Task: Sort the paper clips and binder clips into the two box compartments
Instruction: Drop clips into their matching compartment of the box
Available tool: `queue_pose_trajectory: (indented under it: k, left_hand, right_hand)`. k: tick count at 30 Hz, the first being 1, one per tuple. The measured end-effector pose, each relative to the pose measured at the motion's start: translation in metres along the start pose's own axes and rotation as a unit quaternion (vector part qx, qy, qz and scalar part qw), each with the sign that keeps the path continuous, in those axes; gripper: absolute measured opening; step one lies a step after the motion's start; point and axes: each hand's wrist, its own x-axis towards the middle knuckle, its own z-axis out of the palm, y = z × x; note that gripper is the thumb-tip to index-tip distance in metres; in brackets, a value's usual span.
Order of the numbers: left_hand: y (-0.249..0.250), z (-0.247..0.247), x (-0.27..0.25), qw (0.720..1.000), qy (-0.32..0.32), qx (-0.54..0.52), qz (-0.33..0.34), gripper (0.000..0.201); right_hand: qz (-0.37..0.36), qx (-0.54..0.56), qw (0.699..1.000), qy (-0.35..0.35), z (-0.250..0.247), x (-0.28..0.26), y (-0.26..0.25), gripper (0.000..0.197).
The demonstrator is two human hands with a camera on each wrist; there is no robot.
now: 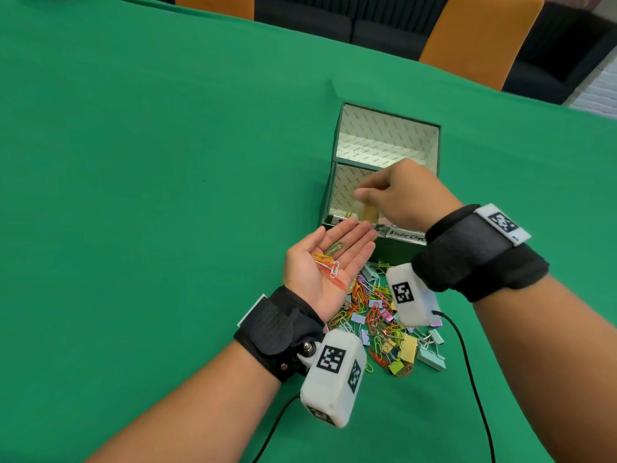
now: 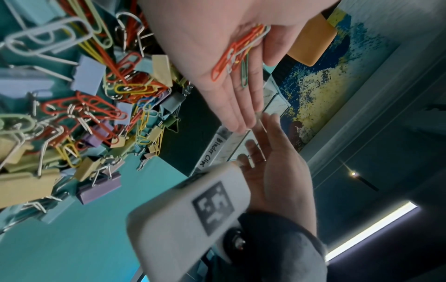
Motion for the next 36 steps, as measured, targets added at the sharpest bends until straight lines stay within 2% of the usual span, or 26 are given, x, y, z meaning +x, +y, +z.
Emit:
queue_pose_trajectory:
  k: [3,6,8,11,13,15,17,22,25,28,30,34,36]
  left_hand:
    - [0.001,0.0,0.0,1.0,0.003,0.002,0.003,0.045]
    - [0.001,0.0,0.001,1.0,0.009,0.001,0.012,0.044]
    - [0.0,0.0,0.001,1.0,0.018,-0.007,0.019,0.04]
    - [0.002,0.0,0.001,0.999,0.026,0.0,0.026,0.041]
    - [0.003,0.001,0.0,0.999,0.031,0.014,0.028,0.042]
    - [0.003,0.003,-0.002,0.999,0.033,0.025,0.032,0.043]
    - [0.001,0.004,-0.004,0.998,0.039,0.023,0.035,0.045]
    - [0.0,0.003,-0.003,0.998,0.048,-0.002,0.033,0.051]
    - [-0.003,0.005,-0.004,0.997,0.056,-0.024,0.04,0.039]
    - [-0.003,0.009,-0.008,0.995,0.075,-0.048,0.038,0.026]
    - [-0.002,0.011,-0.009,0.994,0.076,-0.068,0.028,0.03]
    - [-0.001,0.011,-0.009,0.994,0.068,-0.08,0.029,0.053]
    - [0.0,0.011,-0.008,0.995,0.059,-0.065,0.038,0.053]
  right_hand:
    - [-0.01,0.008,1.0,0.006,0.004,-0.004,0.003,0.025]
    - [-0.06,0.008,0.998,0.004,0.002,-0.016,-0.004,0.021]
    - [-0.091,-0.013,0.995,-0.05,0.0,-0.03,-0.011,0.019]
    - [-0.093,-0.059,0.983,-0.144,0.006,-0.053,-0.019,0.021]
    - [-0.082,-0.087,0.98,-0.159,0.017,-0.06,-0.022,0.023]
    - [-0.081,-0.097,0.981,-0.145,0.027,-0.061,-0.022,0.018]
    - [-0.085,-0.104,0.983,-0.122,0.031,-0.061,-0.023,0.005]
    - [-0.091,-0.105,0.986,-0.087,0.026,-0.062,-0.024,0.014]
    - [-0.095,-0.08,0.991,-0.059,0.027,-0.057,-0.024,0.013]
    - [-0.092,-0.095,0.99,-0.057,0.029,-0.054,-0.022,0.02]
    - [-0.094,-0.116,0.987,-0.062,0.03,-0.055,-0.022,0.023]
    - [-0.113,-0.145,0.982,-0.048,0.035,-0.054,-0.02,0.025]
    - [-0.124,-0.14,0.981,-0.055,0.034,-0.054,-0.02,0.027]
